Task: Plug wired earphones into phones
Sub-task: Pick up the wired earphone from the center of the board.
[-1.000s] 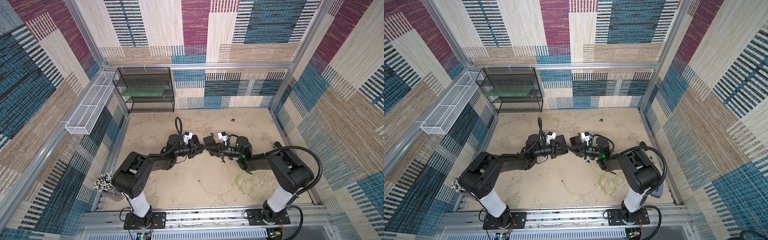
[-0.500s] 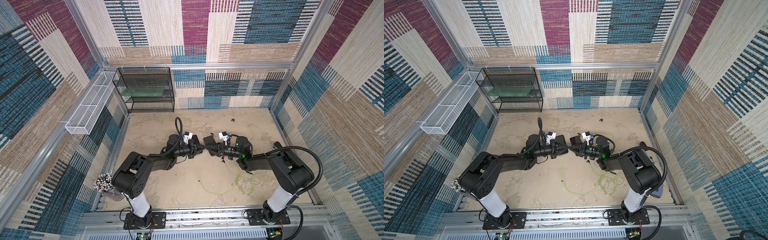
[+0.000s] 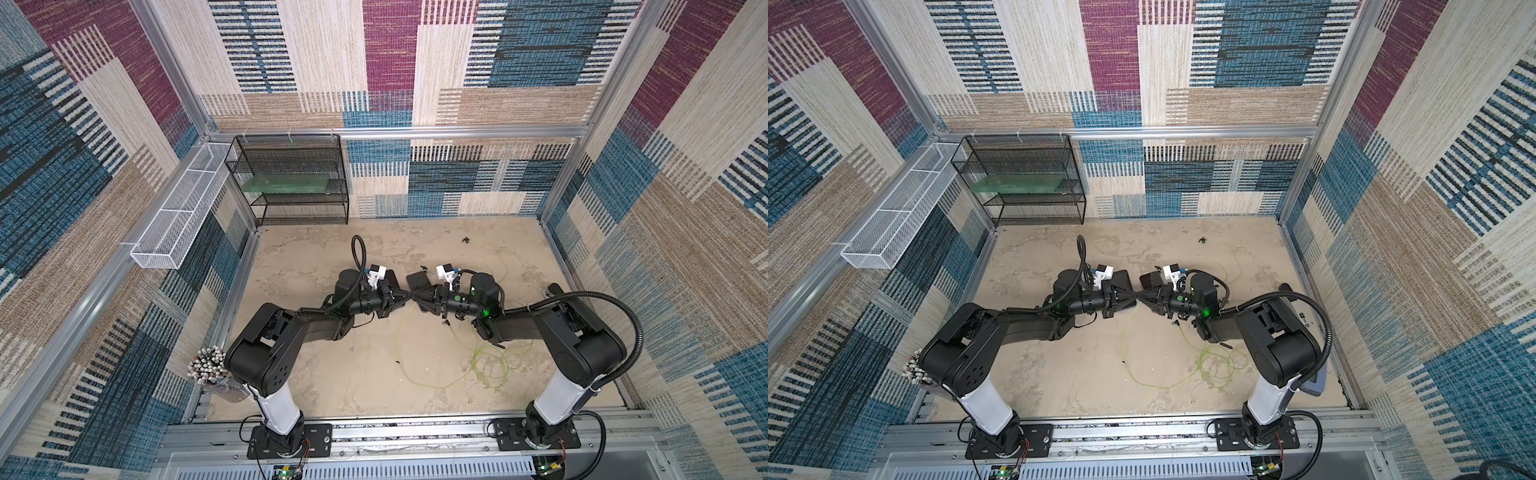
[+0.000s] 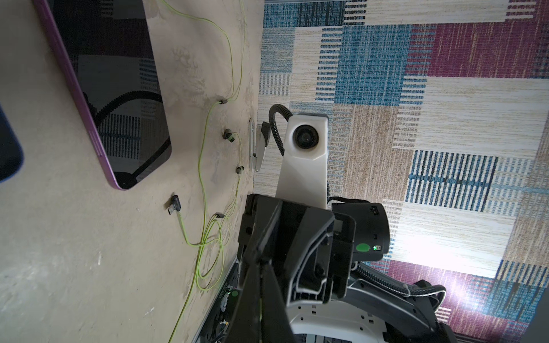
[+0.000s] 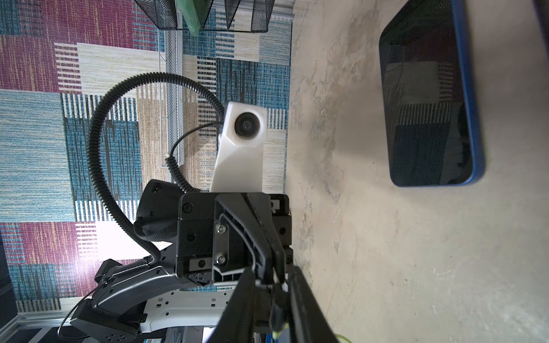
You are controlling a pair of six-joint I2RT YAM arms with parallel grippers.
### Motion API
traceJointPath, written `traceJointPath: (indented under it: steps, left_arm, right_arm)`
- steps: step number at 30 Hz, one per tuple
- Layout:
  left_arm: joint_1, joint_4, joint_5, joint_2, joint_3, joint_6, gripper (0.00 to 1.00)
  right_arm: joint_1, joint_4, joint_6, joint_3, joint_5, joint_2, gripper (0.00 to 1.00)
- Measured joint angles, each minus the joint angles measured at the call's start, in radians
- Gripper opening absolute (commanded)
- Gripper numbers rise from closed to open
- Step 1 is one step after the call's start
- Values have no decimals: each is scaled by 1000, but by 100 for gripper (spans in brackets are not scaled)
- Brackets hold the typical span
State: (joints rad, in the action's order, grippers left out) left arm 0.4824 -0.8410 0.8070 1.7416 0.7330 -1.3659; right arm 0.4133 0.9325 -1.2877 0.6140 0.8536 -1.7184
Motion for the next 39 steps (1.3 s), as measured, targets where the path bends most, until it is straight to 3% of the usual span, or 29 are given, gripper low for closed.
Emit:
traceJointPath:
  steps: [6, 16, 25, 28, 33, 36, 39]
  left_arm:
    - [-1, 0, 7, 2, 0, 1, 0]
    - [-3, 4, 7, 9, 3, 2, 0]
    - [-2, 7, 7, 11, 3, 2, 0]
    - [-2, 7, 8, 14, 3, 2, 0]
    - [-2, 7, 8, 16, 3, 2, 0]
    - [-2, 8, 8, 16, 3, 5, 11]
    - [-2, 42, 7, 5, 3, 26, 38]
  right_arm:
    - [-9, -49, 31, -2, -1, 26, 32]
    - [-13, -181, 110, -2, 0, 70, 27]
    - [-10, -175, 110, 2, 0, 58, 19]
    - [-10, -173, 109, 2, -1, 58, 10]
    - [-11, -173, 102, 2, -1, 56, 4]
    - [-11, -173, 96, 2, -1, 56, 1]
    - [-15, -172, 96, 1, -1, 56, 0]
